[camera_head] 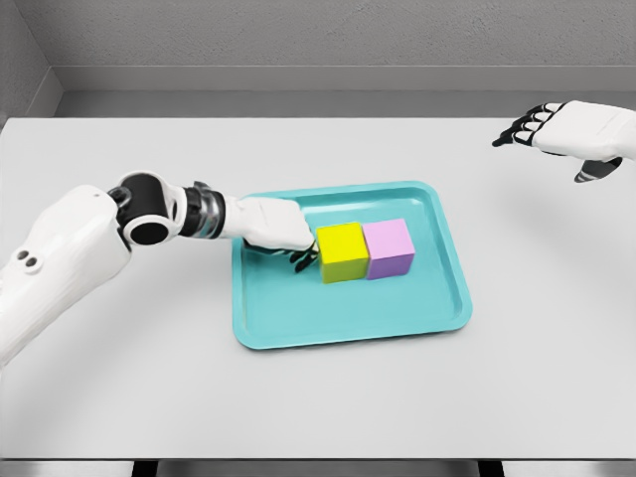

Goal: Push two cubes

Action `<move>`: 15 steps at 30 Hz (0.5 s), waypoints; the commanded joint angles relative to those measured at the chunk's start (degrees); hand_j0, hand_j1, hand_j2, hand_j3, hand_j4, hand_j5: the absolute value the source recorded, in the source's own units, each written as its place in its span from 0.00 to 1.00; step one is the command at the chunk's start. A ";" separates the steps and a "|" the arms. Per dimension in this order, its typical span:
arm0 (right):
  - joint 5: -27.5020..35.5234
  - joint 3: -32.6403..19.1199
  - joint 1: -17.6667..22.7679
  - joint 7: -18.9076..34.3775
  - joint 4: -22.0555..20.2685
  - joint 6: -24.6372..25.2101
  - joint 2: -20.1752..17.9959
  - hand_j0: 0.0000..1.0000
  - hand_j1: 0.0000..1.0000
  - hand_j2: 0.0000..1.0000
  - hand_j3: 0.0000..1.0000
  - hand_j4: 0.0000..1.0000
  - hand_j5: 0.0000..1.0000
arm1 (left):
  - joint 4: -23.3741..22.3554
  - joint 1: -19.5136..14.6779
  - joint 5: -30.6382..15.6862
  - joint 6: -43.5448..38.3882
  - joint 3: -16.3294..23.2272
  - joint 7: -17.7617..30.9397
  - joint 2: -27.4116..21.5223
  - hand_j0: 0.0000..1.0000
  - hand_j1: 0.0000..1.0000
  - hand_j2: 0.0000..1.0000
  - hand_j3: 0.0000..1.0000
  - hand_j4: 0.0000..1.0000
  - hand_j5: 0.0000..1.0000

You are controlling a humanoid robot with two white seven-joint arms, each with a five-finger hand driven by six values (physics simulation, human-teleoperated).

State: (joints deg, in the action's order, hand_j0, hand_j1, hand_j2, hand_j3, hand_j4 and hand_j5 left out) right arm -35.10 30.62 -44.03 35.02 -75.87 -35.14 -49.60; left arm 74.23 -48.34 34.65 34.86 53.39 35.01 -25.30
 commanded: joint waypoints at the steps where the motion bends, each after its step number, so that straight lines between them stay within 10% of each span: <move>1: 0.21 -0.04 0.00 -0.02 0.03 0.14 -0.06 1.00 1.00 1.00 1.00 1.00 1.00 | 0.13 0.00 -0.29 0.14 -0.22 -0.01 -0.45 0.35 0.35 0.35 0.35 0.35 0.35; 8: 1.44 -0.12 0.00 -0.02 0.03 0.14 -0.15 1.00 1.00 1.00 1.00 1.00 1.00 | 2.94 -0.79 -12.93 0.14 -2.50 -0.01 -10.29 0.36 0.36 0.36 0.36 0.36 0.36; 9: 1.53 -0.04 0.00 -0.02 0.03 0.14 -0.15 1.00 1.00 1.00 1.00 1.00 1.00 | 2.94 -0.79 -18.10 0.14 -5.04 -0.01 -13.10 0.46 0.46 0.46 0.46 0.46 0.46; 10: 1.79 -0.04 0.00 -0.02 0.03 0.14 -0.24 1.00 1.00 1.00 1.00 1.00 1.00 | 2.24 -0.79 -25.67 0.14 -8.12 -0.01 -16.88 0.87 0.87 0.87 0.87 0.87 0.87; 11: 1.79 -0.04 0.00 -0.02 0.11 0.14 -0.15 1.00 1.00 1.00 1.00 1.00 1.00 | 0.31 -0.70 -29.46 0.14 -8.48 -0.01 -20.49 1.00 1.00 1.00 1.00 1.00 1.00; 15: 1.79 -0.04 0.00 -0.02 0.38 0.14 -0.15 1.00 1.00 1.00 1.00 1.00 1.00 | -6.64 -0.09 -29.73 0.14 -9.45 -0.01 -21.64 1.00 1.00 1.00 1.00 1.00 1.00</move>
State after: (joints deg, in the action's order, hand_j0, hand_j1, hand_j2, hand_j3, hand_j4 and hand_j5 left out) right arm -33.56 30.62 -44.03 35.02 -75.64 -35.14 -49.69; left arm 69.90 -48.43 7.71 35.14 44.99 35.02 -45.22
